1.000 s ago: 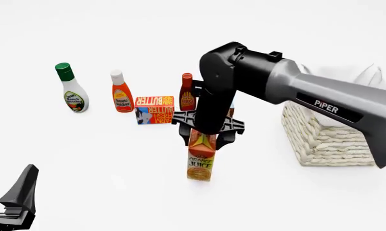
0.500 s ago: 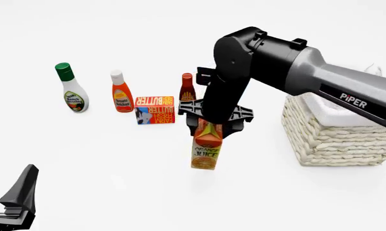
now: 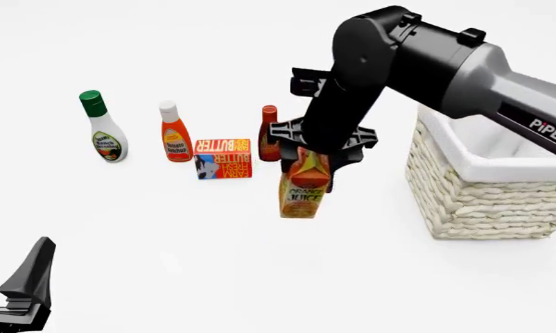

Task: Pick the orange juice and place it in the basket.

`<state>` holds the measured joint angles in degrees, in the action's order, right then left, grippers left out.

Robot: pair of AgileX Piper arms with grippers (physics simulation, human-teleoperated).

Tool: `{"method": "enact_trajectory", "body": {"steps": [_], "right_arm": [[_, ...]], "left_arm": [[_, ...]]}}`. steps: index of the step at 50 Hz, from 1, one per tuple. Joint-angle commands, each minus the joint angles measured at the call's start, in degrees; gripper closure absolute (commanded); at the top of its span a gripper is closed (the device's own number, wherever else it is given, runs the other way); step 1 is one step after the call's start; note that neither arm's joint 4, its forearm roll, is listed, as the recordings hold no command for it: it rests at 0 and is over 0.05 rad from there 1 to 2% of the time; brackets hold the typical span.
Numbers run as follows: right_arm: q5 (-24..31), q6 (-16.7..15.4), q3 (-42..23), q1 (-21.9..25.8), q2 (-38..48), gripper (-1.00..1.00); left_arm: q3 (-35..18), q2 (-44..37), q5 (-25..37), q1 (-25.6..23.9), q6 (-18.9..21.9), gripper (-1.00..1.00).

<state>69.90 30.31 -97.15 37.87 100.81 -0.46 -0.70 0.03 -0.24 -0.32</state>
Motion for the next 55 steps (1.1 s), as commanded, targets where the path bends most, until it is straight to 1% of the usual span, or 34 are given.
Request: {"method": "enact_trajectory", "body": {"steps": [1,3,4,6,9,10,12,13,15,20,25,26,32,33,34,35,37,39,41,42,55], "right_arm": [[0.0,-2.5,-0.3,-1.5,-1.6,1.00],[0.0,-2.9,-0.5,-1.6,-2.0,1.00],[0.0,-3.7,-0.7,-2.4,-2.2,1.00],[0.0,-4.4,-1.2,-2.8,-2.5,1.00],[0.0,-3.7,-1.1,-2.4,-2.8,1.00],[0.0,-5.1,-0.9,-3.7,-3.0,1.00],[0.0,-4.2,-1.0,-3.0,-3.2,1.00],[0.0,-5.0,-1.2,-3.6,-3.3,1.00],[0.0,-4.7,-1.3,-3.4,-3.6,1.00],[0.0,-6.6,-1.2,-5.1,-4.2,1.00],[0.0,-6.9,-1.5,-5.1,-4.5,1.00],[0.0,-8.0,-1.8,-5.8,-4.7,1.00],[0.0,-9.3,-2.5,-6.7,-5.1,1.00],[0.0,-8.9,-3.0,-6.2,-5.1,1.00],[0.0,-9.2,-3.0,-6.4,-5.2,1.00],[0.0,-10.1,-3.3,-7.2,-5.3,1.00],[0.0,-10.3,-4.1,-6.8,-5.3,1.00],[0.0,-11.7,-4.3,-7.9,-5.5,1.00],[0.0,-11.9,-4.8,-7.7,-5.5,1.00],[0.0,-12.5,-5.1,-8.1,-5.6,1.00],[0.0,-14.0,-7.1,-8.3,-5.5,1.00]], "left_arm": [[0.1,0.0,-0.1,0.1,0.0,-1.00],[0.1,0.0,-0.1,0.1,0.0,-1.00],[0.1,0.0,-0.1,0.1,0.0,-1.00],[0.1,0.0,-0.1,0.1,0.0,-1.00],[0.1,0.0,-0.1,0.1,0.0,-1.00],[0.1,0.0,-0.1,0.1,0.0,-1.00],[0.1,0.0,-0.1,0.1,0.0,-1.00],[0.1,0.0,-0.1,0.1,0.0,-1.00],[0.1,0.0,-0.1,0.1,0.0,-1.00],[0.1,0.0,-0.1,0.1,0.0,-1.00],[0.1,0.0,-0.1,0.1,0.0,-1.00],[0.1,0.0,-0.1,0.1,0.0,-1.00],[0.1,0.0,-0.1,0.1,0.0,-1.00],[0.1,0.0,-0.1,0.1,0.0,-1.00],[0.1,0.0,-0.1,0.1,0.0,-1.00],[0.1,0.0,-0.1,0.1,0.0,-1.00],[0.1,0.0,-0.1,0.1,0.0,-1.00],[0.1,0.0,-0.1,0.1,0.0,-1.00],[0.1,0.0,-0.1,0.1,0.0,-1.00],[0.1,0.0,-0.1,0.1,0.0,-1.00],[0.1,0.0,-0.1,0.1,0.0,-1.00]]}}
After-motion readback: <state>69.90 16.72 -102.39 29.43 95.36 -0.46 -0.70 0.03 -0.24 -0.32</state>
